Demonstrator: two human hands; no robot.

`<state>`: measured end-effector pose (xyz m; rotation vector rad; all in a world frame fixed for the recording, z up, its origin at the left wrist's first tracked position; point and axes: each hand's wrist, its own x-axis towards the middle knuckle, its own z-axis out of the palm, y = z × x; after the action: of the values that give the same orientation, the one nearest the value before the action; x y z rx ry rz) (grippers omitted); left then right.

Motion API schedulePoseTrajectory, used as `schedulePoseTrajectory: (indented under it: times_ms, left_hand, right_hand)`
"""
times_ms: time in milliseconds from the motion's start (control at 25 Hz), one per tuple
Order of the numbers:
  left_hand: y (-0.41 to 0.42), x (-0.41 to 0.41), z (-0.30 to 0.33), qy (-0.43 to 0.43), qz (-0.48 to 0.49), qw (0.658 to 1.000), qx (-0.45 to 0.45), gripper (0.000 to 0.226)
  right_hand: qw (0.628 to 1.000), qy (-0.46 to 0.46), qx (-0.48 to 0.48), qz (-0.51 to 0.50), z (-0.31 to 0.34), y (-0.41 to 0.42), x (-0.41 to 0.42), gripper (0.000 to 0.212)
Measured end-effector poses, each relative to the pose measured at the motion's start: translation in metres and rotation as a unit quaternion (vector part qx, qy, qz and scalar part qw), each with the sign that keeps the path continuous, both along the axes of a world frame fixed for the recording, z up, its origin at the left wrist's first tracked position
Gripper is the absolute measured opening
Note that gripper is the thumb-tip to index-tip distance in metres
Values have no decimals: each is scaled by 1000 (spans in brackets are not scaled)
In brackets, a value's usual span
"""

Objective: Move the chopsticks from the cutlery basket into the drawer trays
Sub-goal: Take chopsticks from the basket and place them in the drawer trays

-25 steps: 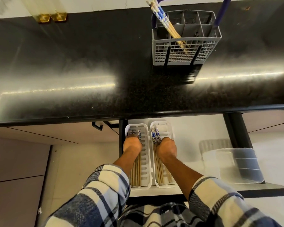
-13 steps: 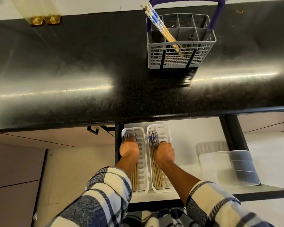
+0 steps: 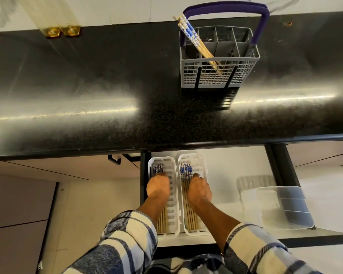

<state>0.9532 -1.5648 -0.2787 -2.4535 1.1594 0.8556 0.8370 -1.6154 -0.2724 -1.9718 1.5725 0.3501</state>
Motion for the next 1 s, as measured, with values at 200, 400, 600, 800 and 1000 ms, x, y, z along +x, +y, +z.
schedulePoseTrajectory:
  times_ms: [200,400,600,800,1000]
  left_hand:
    - [10,-9,0,3,-16,1000,-3,24]
    - [17,-11,8,38,-2,999,-36,21]
    - [7,7,26,-16,-36,974,-223,28]
    - [12,14,36,-101,-133,895,-414,29]
    - [-21,43,84,-193,-143,806,-540,38]
  right_hand:
    - [999,-11,-7,33,-1,2,-4,21]
    - [999,-22,-17,33,3,4,-5,21]
    - [990,-83,-85,77,14,-9,-3,32]
    - [962,-129,-179,161,27,-11,-10,48]
    - [902,-204,-328,194,76,-43,-2,39]
